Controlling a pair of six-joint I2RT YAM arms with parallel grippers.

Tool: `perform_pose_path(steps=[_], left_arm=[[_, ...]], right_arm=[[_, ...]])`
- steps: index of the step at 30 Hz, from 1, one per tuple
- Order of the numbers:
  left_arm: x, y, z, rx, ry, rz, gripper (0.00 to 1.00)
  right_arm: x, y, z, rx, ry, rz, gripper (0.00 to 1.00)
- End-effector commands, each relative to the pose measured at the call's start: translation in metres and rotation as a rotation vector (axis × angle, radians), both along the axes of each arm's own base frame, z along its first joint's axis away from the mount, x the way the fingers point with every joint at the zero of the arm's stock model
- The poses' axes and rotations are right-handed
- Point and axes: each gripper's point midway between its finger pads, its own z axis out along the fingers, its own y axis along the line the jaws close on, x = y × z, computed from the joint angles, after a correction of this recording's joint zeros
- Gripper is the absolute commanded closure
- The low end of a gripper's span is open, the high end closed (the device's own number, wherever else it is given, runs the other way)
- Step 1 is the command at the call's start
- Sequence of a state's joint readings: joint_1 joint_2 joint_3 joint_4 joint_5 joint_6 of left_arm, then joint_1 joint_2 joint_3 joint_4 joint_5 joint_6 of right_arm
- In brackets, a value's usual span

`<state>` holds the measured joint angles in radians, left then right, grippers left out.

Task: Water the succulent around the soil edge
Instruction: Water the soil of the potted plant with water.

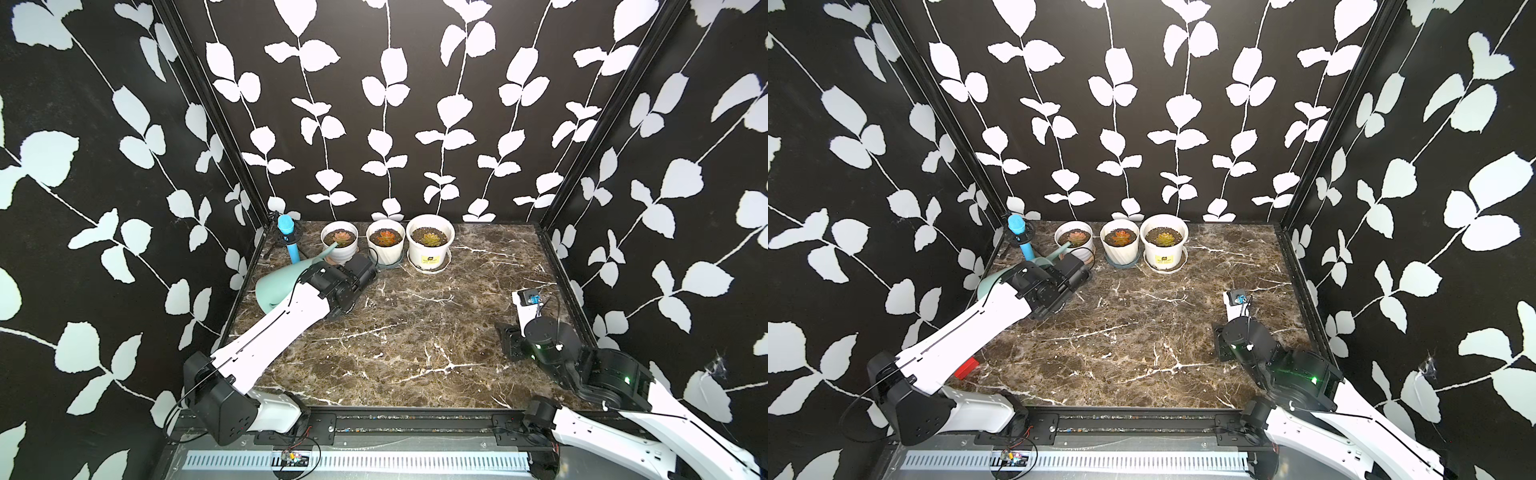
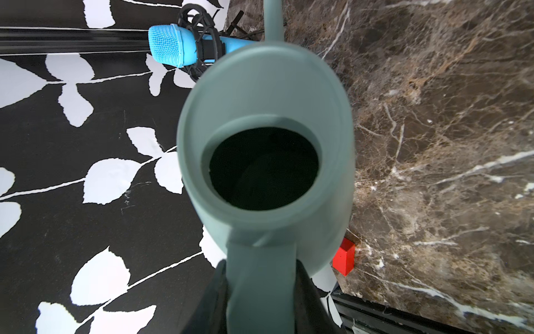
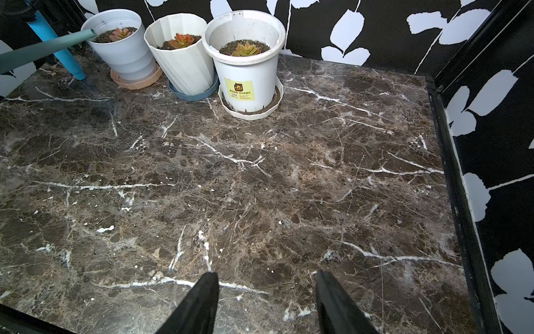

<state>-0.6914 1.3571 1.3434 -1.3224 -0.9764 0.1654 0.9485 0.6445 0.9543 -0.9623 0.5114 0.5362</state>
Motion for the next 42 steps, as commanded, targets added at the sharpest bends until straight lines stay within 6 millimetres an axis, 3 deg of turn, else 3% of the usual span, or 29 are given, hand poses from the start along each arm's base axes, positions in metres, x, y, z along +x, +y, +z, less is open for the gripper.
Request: perform_pose_path(steps=[1, 22, 32, 42], left_arm=[[-0.003, 0.010, 0.024, 0.029, -0.076, 0.012, 1.00], [-0.003, 0.031, 0.022, 0.013, -0.063, 0.090, 1.00], [0.001, 0.030, 0.021, 0.003, -0.060, 0.090, 1.00], [0.003, 0.031, 0.032, -0.010, -0.108, 0.092, 1.00]], right_arm=[[0.000, -0.002, -0.002, 0.007, 0.002, -0.013, 0.44], [-0.004, -0.006, -0.007, 0.019, 0.014, -0.023, 0.44], [-0.004, -0.006, -0.009, 0.019, 0.021, -0.022, 0.44], [-0.004, -0.005, -0.009, 0.022, 0.023, -0.024, 0.44]])
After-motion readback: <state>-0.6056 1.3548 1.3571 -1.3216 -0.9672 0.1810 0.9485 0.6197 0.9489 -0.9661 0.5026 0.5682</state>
